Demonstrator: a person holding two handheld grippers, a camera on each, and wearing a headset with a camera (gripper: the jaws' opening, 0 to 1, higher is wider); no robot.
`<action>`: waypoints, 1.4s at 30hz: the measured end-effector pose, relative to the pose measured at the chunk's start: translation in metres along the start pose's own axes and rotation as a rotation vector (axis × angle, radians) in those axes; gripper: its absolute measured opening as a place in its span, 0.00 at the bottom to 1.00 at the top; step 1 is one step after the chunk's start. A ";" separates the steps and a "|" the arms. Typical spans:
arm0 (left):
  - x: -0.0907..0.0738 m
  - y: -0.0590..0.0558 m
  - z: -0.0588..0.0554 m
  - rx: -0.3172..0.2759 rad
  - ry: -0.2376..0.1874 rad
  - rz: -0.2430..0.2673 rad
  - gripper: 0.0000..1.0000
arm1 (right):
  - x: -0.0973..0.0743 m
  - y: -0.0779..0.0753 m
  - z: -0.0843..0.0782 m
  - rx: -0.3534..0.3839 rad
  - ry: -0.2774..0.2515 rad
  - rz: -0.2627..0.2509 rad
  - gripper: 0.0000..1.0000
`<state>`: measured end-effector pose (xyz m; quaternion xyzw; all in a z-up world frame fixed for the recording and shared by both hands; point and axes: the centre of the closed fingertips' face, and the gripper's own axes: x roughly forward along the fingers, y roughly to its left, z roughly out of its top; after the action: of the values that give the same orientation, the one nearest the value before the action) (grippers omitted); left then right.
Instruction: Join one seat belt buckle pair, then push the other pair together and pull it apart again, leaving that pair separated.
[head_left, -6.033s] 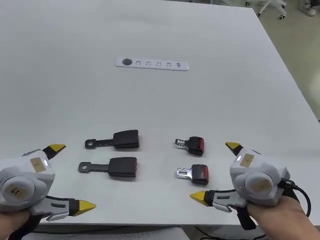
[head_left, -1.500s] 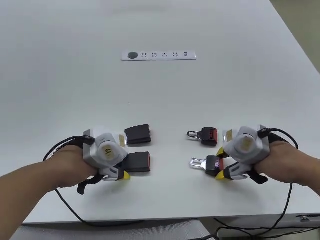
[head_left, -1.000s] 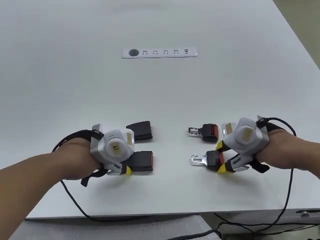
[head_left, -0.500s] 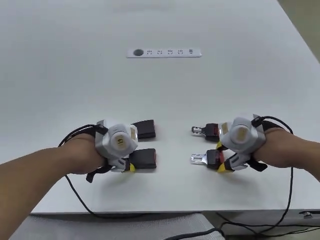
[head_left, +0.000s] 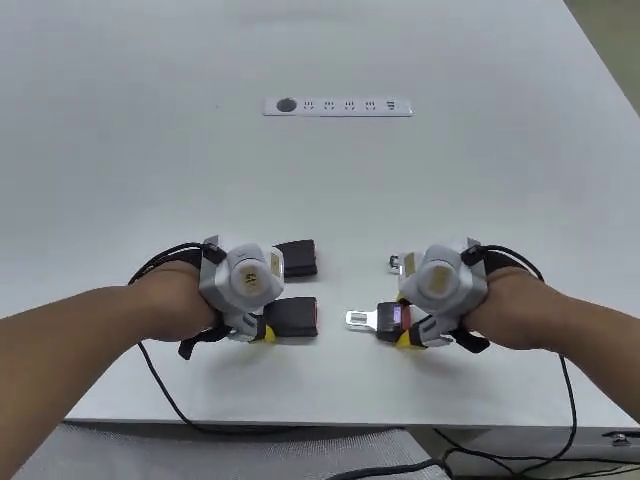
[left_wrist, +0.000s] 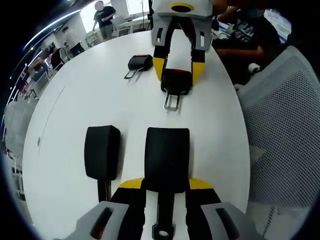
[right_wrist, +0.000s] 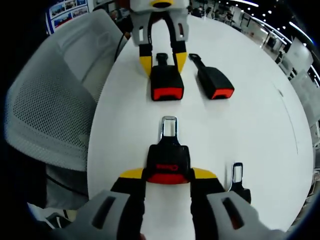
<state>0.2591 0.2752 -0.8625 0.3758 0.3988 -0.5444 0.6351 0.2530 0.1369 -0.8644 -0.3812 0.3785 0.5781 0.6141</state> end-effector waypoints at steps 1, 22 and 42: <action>0.000 0.000 0.000 0.000 -0.001 0.000 0.30 | 0.001 0.000 0.002 -0.001 -0.003 0.001 0.35; 0.000 0.000 0.000 -0.008 -0.028 -0.032 0.31 | 0.016 -0.005 0.038 -0.061 -0.033 -0.005 0.34; 0.001 0.000 0.001 0.020 -0.035 -0.043 0.30 | 0.021 -0.007 0.044 -0.078 -0.070 0.058 0.33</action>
<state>0.2593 0.2740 -0.8636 0.3639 0.3904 -0.5681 0.6264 0.2620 0.1851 -0.8643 -0.3733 0.3447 0.6229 0.5948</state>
